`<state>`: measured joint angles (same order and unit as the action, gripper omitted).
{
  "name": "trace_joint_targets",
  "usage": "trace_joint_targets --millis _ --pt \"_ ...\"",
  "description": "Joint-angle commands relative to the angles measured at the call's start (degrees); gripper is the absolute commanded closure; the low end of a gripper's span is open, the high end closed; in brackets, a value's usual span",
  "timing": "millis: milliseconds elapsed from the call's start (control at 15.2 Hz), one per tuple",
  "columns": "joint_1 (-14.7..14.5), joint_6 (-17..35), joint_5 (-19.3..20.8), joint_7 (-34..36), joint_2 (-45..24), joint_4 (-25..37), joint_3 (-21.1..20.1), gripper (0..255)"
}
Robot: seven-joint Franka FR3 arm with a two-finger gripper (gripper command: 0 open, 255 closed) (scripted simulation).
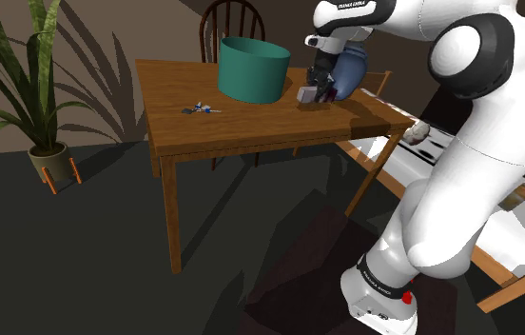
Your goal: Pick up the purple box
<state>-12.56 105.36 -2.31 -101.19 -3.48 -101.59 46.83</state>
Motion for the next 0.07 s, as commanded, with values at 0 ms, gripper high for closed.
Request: trace_joint_targets --millis 0 --pt "0.0 -0.5 0.1 0.0 0.2 0.4 0.0 255"
